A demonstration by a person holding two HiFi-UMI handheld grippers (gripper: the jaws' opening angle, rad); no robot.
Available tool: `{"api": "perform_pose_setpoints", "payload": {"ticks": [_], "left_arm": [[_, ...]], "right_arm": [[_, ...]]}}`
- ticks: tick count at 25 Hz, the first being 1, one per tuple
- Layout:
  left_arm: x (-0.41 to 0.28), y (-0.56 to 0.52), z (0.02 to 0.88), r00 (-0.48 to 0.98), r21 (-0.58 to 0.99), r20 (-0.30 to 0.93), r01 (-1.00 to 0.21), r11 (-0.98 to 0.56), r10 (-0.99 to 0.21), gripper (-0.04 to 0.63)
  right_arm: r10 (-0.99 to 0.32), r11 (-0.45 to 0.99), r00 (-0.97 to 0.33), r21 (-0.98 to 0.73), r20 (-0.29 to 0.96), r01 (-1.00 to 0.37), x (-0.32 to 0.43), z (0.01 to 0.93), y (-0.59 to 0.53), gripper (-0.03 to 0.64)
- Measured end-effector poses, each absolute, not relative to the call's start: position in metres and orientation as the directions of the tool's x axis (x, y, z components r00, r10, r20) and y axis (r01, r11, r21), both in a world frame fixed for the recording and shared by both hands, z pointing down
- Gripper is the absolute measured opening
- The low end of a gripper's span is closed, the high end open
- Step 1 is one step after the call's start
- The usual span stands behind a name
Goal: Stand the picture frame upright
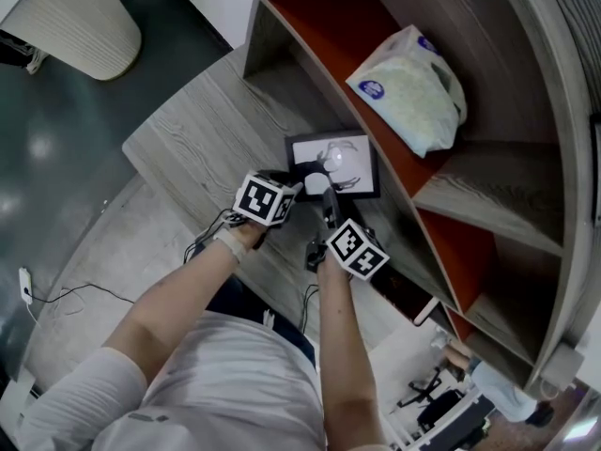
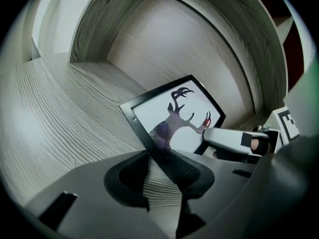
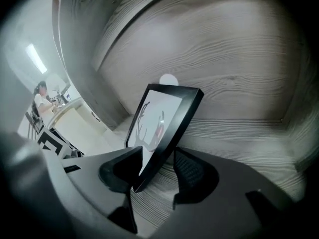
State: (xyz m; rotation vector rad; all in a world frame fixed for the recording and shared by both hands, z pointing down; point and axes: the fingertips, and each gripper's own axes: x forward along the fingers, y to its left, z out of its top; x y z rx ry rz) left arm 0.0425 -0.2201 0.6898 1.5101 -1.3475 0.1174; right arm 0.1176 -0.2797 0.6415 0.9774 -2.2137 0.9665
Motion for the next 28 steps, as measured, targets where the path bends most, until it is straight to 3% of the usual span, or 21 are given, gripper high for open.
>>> {"api": "perform_pose_setpoints", "payload": {"ticks": [2,7,28], "left_arm": [[0.042,-0.22,0.689,0.359,0.614,0.657,-0.765,0.195,-0.662,0.129],[0.042,-0.221,0.689,0.368,0.621,0.653,-0.76,0.191,-0.662,0.129],[0.012,-0.163,0.678,0.306,0.628,0.613,-0.748,0.214,-0.728,0.127]], "right_arm": [[-0.41,0.474,-0.59,-0.391,0.696,-0.789,0.12,0.644,-0.281,0.168],[-0.397,0.439,-0.616,-0.449,0.68,-0.778,0.12,0.646,-0.283,0.146],[-0.534,0.532,-0.573,-0.28,0.622,-0.799,0.118,0.632,-0.332,0.117]]}}
